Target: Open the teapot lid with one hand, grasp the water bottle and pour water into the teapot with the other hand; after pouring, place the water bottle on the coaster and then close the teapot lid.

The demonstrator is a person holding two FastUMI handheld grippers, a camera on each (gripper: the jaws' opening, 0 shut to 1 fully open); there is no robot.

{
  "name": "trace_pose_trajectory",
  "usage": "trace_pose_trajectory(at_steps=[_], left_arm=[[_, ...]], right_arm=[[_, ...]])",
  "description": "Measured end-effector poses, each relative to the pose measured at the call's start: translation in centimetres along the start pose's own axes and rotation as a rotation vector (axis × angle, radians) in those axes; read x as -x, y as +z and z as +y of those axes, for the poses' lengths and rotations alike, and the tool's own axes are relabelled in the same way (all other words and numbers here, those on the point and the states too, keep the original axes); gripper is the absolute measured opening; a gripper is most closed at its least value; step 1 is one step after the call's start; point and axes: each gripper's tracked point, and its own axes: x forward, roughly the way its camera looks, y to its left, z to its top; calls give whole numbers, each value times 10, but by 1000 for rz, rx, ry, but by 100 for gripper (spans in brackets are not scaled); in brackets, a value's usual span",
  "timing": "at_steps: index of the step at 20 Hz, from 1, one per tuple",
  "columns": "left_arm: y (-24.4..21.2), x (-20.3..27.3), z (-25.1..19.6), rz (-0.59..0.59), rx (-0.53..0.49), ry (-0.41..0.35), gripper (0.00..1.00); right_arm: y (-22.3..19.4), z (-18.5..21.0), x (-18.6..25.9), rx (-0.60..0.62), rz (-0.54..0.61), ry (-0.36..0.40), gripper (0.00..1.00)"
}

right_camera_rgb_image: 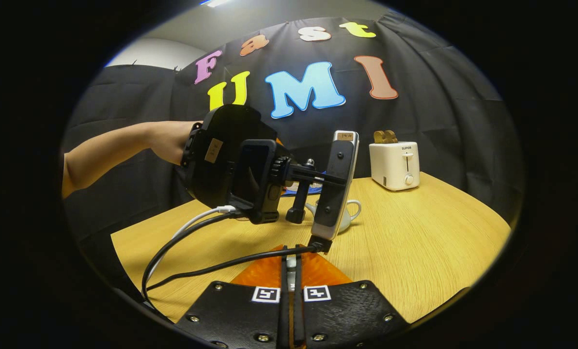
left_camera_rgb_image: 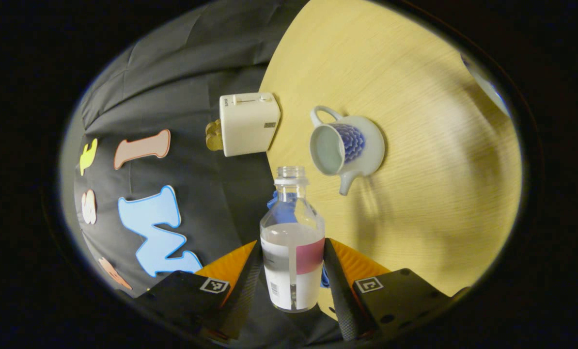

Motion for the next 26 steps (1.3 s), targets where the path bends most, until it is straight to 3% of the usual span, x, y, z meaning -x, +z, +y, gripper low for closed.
trace_pose_trajectory(at_steps=[7, 26], left_arm=[[5, 5, 10, 21, -83, -8, 84], [8, 8, 17, 54, -173, -33, 84]], right_arm=[[-1, 0, 0, -9, 5, 4, 4], [-3, 1, 0, -28, 20, 11, 4]])
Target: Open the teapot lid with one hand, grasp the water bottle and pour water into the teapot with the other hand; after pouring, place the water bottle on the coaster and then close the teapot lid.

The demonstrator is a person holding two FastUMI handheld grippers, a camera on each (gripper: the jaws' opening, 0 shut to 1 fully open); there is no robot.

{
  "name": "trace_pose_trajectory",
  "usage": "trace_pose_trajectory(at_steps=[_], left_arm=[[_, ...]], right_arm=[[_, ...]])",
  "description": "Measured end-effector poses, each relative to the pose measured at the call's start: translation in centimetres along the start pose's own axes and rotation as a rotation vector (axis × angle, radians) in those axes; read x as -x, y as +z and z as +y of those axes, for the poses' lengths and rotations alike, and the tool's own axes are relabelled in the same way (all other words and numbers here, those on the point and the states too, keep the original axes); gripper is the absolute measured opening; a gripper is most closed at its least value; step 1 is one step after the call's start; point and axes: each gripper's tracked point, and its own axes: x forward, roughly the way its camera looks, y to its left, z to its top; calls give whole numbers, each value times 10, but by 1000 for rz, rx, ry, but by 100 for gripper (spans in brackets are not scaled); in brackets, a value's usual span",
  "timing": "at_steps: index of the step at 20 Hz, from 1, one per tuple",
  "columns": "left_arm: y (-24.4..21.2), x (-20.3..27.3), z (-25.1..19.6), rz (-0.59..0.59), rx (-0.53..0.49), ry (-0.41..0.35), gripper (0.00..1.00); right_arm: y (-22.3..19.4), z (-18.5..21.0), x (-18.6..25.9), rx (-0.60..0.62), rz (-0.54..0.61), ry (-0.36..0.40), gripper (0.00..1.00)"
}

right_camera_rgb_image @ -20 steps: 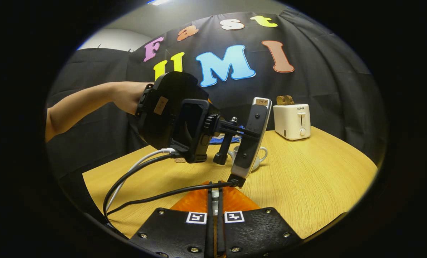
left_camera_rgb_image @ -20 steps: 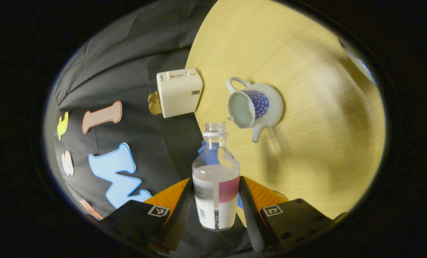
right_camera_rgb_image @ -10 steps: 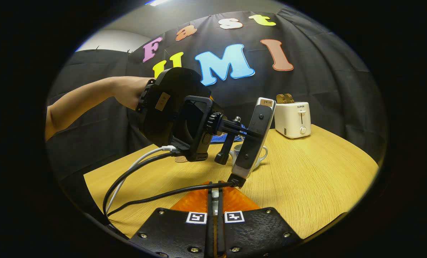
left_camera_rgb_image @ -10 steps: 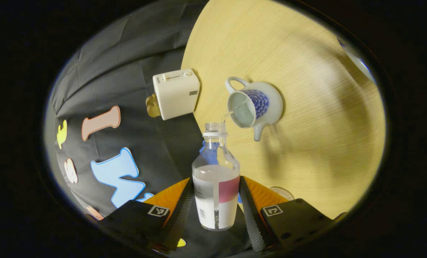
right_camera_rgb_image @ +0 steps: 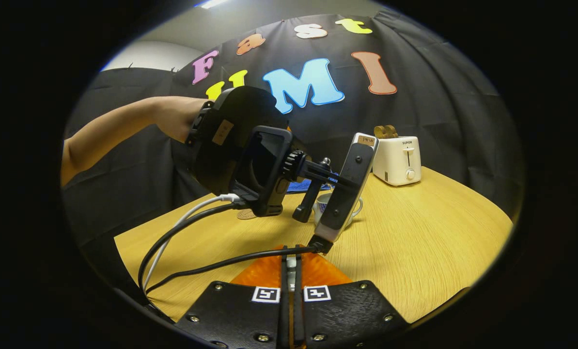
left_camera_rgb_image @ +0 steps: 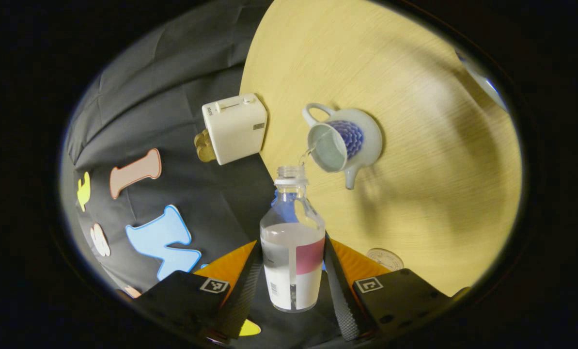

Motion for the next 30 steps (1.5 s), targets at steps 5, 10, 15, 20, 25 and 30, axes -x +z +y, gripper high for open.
trace_pose_trajectory(at_steps=[5, 10, 15, 20, 25, 30], left_arm=[[0, 3, 4, 21, -47, 6, 84], [0, 4, 5, 32, -60, 8, 84], [0, 4, 6, 25, -58, 25, 84], [-2, -7, -8, -24, 80, 15, 84], [0, -17, -29, -88, 248, 14, 85], [-4, -4, -20, -180, 508, 99, 85]], right_arm=[[-1, 1, 0, -2, 5, 2, 4], [-1, 1, 1, -7, 7, 3, 4], [0, 0, 0, -8, 8, 2, 4], [0, -4, 0, 2, 2, -13, 4], [4, -3, -1, 12, -8, -15, 4], [24, -4, -2, 64, -65, -35, 4]])
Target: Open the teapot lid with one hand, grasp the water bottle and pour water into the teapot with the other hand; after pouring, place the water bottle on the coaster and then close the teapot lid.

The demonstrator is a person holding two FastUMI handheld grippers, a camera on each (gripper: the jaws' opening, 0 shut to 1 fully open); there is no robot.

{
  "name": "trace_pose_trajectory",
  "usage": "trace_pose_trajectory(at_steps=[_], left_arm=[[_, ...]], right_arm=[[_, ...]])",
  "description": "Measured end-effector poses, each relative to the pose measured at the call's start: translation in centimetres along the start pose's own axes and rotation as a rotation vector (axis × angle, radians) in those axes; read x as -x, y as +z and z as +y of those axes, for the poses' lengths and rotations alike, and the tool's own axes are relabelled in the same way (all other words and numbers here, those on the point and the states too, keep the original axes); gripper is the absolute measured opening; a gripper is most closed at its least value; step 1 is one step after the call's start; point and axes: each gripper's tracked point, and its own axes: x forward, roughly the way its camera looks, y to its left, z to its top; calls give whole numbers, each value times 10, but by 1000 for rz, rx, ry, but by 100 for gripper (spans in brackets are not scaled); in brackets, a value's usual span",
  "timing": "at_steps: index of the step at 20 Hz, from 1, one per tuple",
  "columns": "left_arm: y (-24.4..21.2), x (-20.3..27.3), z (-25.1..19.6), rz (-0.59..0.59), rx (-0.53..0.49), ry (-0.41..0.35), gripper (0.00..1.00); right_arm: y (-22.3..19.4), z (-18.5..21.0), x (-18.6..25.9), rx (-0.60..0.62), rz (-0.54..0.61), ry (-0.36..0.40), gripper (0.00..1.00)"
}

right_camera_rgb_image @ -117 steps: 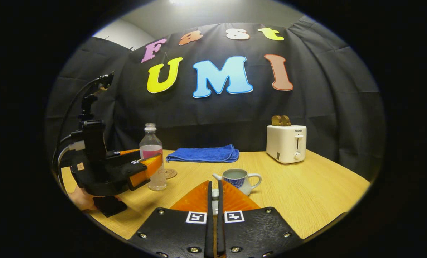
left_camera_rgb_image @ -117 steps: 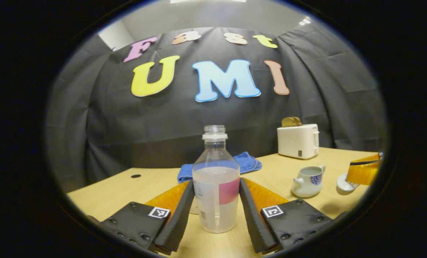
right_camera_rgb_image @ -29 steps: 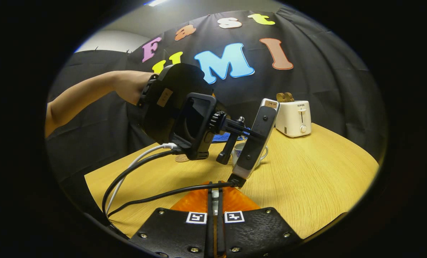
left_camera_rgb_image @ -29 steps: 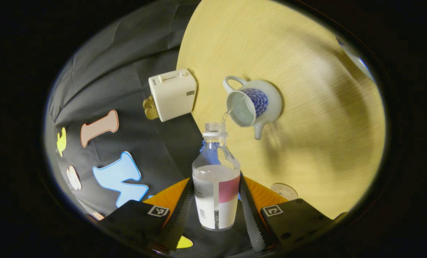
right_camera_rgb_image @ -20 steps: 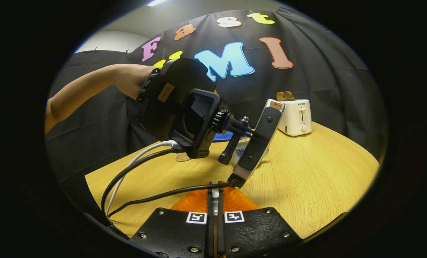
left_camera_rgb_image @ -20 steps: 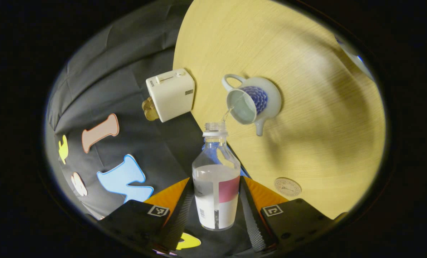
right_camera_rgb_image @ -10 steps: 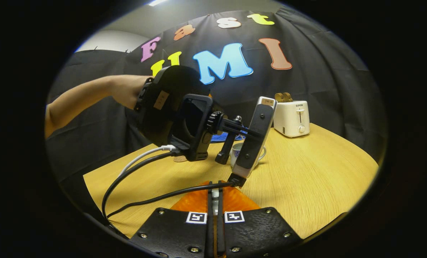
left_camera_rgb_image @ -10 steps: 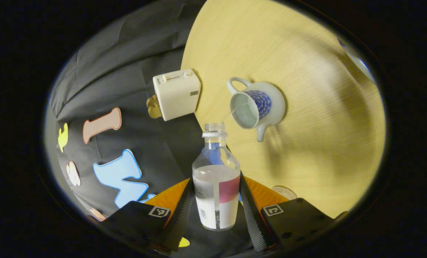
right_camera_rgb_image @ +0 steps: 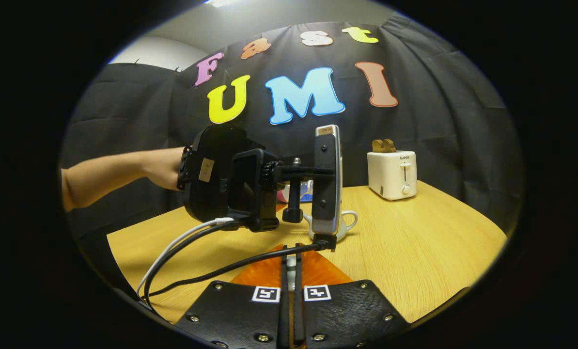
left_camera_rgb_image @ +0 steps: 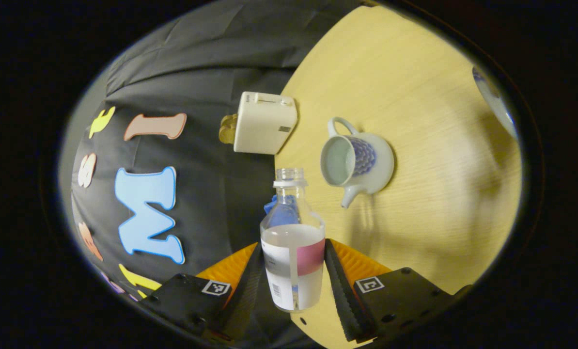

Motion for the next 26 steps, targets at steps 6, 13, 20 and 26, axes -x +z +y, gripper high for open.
trace_pose_trajectory(at_steps=[6, 13, 20, 26], left_arm=[[-47, 46, 26, -107, 488, 178, 85], [-128, 107, 50, -253, 1169, 406, 84], [-164, 59, 51, -278, 1332, 438, 84], [-180, 24, 34, -213, 1347, 426, 84]], right_arm=[[19, 7, -10, 64, -48, 6, 4], [23, 10, -38, 117, -58, 9, 4], [18, 11, -55, 132, -45, 20, 4], [17, 6, -57, 119, -46, 17, 4]])
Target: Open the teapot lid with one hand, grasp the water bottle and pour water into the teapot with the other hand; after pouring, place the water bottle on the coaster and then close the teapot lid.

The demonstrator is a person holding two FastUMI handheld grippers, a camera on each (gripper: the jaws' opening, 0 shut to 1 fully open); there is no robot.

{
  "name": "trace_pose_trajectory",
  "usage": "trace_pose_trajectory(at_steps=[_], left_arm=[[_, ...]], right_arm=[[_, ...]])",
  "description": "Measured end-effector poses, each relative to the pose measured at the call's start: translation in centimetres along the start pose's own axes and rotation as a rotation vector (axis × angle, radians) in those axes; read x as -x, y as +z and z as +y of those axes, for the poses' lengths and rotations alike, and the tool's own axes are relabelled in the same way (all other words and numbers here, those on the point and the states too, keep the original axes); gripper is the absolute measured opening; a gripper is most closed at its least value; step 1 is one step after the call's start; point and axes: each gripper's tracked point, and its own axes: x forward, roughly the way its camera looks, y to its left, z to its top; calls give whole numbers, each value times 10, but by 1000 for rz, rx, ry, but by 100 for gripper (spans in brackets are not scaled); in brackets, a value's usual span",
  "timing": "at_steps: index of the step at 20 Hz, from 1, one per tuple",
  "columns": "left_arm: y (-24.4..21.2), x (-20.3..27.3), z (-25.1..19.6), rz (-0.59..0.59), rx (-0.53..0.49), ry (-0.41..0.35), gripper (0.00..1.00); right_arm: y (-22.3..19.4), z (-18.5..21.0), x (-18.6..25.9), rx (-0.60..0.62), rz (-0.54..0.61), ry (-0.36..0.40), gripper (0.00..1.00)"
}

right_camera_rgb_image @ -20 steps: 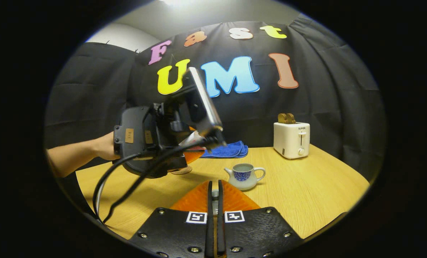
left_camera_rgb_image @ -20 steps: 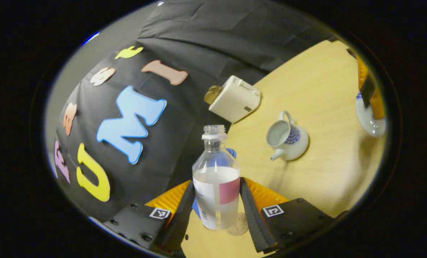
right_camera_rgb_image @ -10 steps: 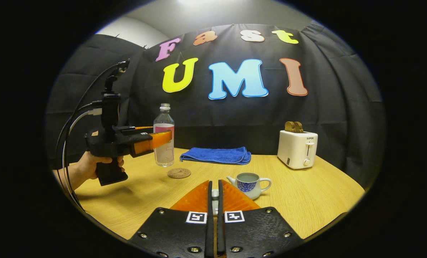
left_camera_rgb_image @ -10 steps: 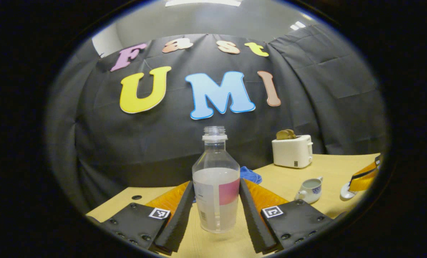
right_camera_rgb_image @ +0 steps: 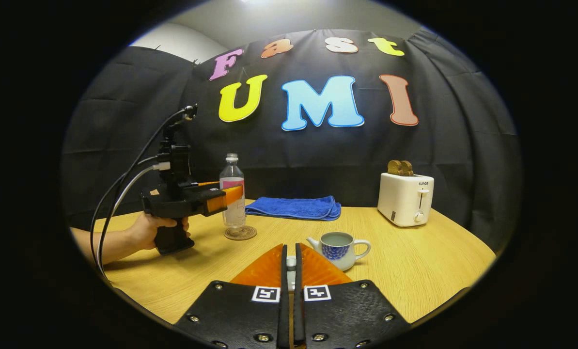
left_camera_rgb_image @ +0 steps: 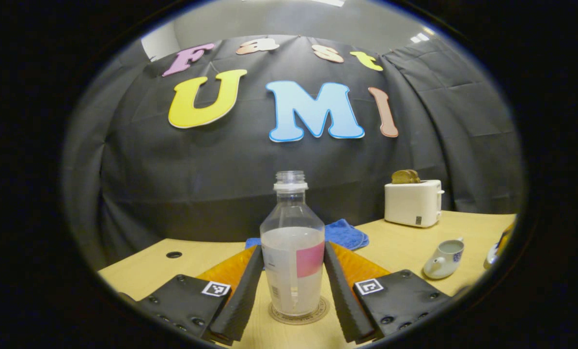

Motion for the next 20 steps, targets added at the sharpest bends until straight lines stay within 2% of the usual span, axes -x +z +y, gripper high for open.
trace_pose_trajectory(at_steps=[6, 16, 20], left_arm=[[-23, -11, 10, 25, 56, 45, 83], [-28, -11, 0, 8, 20, 53, 84], [-34, -12, 3, 22, 36, 52, 88]], right_arm=[[-3, -3, -2, -10, 3, -5, 4], [1, -8, -6, -6, -6, -21, 4], [16, -17, -12, 11, -51, -45, 4]])
